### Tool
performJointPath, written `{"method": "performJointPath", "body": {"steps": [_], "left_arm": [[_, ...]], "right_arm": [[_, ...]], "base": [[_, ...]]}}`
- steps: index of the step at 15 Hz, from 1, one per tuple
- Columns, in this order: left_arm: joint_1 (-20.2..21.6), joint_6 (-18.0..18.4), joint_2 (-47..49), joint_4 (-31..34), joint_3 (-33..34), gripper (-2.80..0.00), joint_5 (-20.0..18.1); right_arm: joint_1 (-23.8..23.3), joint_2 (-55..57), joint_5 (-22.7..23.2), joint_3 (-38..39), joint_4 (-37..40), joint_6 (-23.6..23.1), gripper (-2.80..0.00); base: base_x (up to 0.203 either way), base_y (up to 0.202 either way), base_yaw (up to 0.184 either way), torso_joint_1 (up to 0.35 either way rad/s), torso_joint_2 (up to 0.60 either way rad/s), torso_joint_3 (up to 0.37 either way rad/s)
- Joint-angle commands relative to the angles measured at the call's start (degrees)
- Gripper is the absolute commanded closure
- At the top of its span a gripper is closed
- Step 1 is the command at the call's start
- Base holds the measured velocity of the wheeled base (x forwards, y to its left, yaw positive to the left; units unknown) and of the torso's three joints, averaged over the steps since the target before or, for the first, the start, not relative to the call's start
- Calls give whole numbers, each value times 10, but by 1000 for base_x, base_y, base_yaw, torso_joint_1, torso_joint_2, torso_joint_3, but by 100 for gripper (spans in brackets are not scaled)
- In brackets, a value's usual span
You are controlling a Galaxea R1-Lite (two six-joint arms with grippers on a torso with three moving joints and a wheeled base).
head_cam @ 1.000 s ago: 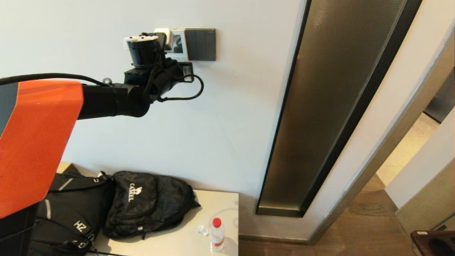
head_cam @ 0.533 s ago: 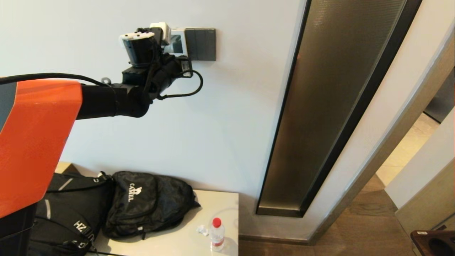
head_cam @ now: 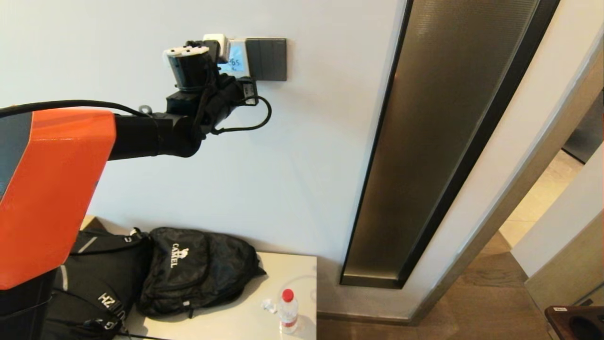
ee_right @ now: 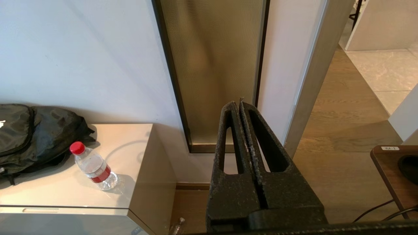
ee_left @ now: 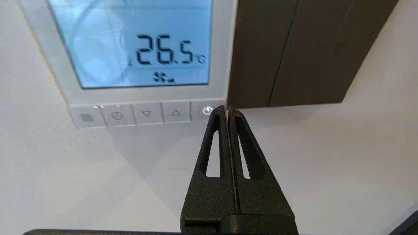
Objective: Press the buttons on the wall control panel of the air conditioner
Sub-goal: Turn on the central air conditioner
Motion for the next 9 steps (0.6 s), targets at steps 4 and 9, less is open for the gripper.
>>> {"method": "performJointPath", "body": {"steps": [4,9], "left_arm": [[6,-1,-2,-5,-1,0,-1],[2,-1,-48,-11,35,0,0]], "right_arm": [[0,1,0,0,0,0,0],[1,1,0,0,0,0,0]], "base": [[0,0,0,0,0,0],[0,0,0,0,0,0]]}}
